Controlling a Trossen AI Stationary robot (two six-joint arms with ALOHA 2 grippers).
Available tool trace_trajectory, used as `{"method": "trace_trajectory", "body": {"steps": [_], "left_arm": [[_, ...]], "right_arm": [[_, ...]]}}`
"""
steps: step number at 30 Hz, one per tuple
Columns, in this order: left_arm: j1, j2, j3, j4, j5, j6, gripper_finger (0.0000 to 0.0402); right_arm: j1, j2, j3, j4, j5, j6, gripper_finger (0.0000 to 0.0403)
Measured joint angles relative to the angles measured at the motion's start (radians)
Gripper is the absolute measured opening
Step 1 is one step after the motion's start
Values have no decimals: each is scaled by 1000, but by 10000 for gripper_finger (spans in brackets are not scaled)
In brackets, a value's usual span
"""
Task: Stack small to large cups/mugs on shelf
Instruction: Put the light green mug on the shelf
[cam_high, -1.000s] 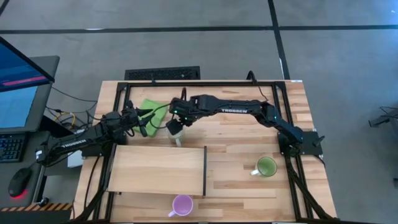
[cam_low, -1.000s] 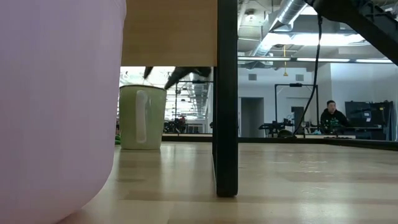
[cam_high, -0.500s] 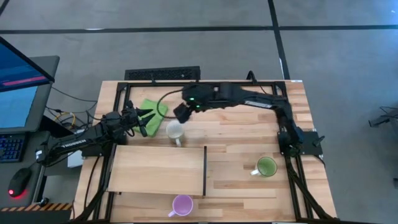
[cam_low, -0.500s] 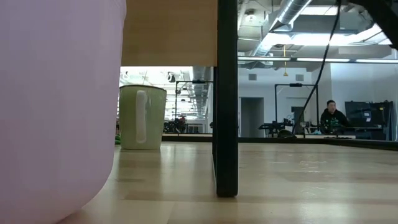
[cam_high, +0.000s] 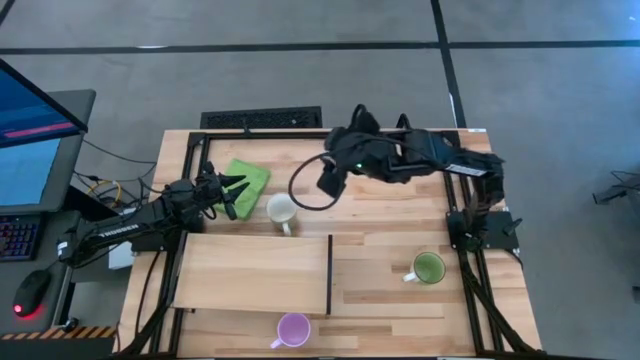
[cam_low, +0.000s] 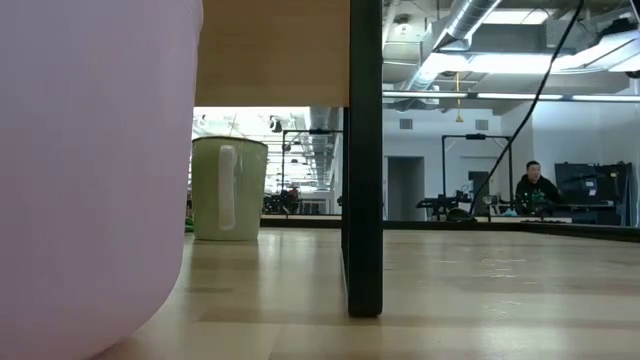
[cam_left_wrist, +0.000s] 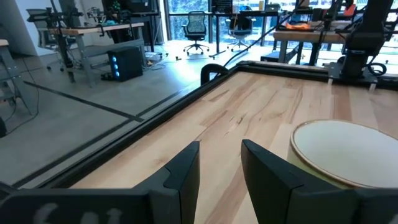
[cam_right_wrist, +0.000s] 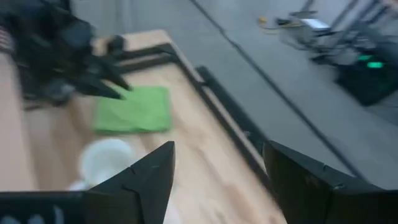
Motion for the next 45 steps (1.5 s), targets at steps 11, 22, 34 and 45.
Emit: {"method": "trace_trajectory", "body": {"steps": [11, 22, 34, 45], "left_arm": [[0, 0, 9, -4, -3, -9, 110], [0, 0, 13, 28, -5, -12, 110], [0, -1, 15, 65, -49, -8, 110], [0, -1, 16, 67, -61, -6, 110]], "right_arm": [[-38, 2, -7, -76, 27, -95, 265], [-100, -44, -7, -46, -103, -231, 265], [-252, -267, -476, 317, -289, -335, 265], [-292, -758, -1211, 805, -366, -313, 265]]}}
